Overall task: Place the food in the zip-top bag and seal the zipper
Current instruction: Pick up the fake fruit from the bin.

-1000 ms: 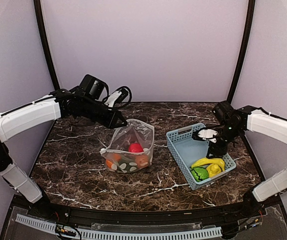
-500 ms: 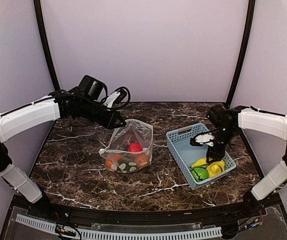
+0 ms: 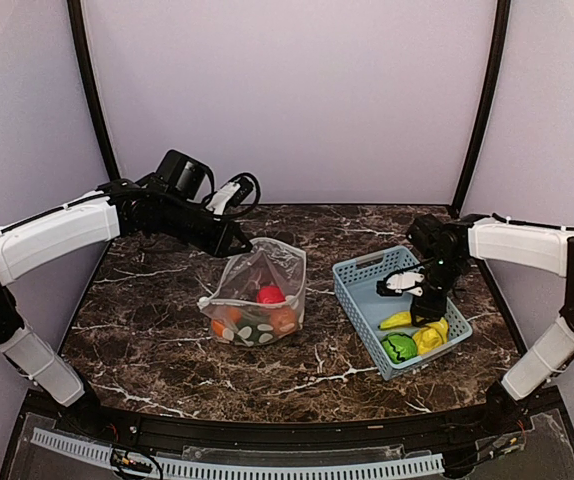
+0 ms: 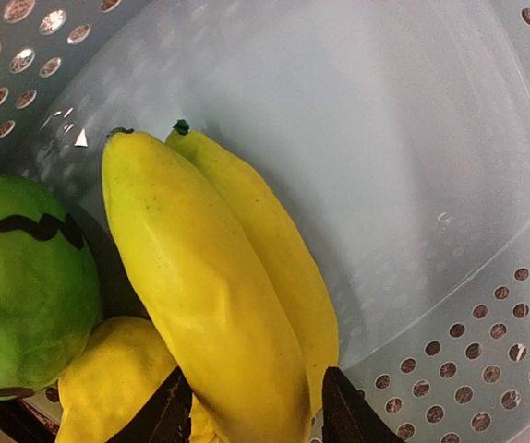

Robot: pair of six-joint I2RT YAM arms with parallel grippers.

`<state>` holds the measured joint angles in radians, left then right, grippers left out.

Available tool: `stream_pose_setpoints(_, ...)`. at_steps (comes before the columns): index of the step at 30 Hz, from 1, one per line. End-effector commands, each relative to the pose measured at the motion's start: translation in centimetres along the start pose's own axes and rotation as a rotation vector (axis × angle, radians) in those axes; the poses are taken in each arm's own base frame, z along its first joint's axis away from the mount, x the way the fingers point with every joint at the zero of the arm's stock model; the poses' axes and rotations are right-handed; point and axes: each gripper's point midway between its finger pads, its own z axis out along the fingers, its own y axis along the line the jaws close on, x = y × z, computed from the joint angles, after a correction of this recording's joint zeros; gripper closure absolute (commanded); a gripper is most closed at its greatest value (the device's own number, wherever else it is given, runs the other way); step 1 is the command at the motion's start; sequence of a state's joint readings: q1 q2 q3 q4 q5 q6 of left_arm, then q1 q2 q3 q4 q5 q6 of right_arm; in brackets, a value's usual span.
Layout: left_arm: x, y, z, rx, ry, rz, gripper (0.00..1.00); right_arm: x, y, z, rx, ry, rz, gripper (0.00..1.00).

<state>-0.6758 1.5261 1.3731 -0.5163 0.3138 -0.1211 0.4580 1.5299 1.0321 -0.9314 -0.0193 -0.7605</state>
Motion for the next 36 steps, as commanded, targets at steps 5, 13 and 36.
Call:
stream_pose_setpoints(5,0.3,0.0,-0.5,0.009,-0.005,-0.013,0.99,-0.3,-0.7,0.3,0.037,0.019,-0.027,0.65)
stream_pose_setpoints(13,0.5,0.2,-0.3,0.005,0.002,-0.016,0.99,-1.3,-2.1,-1.8,0.115,-0.021,-0.044,0.8)
stream_pose_setpoints(36,-1.0,0.4,1.2,0.001,0.053,-0.053,0.99,-13.8,0.4,-19.2,0.172,-0.64,-0.247,1.0)
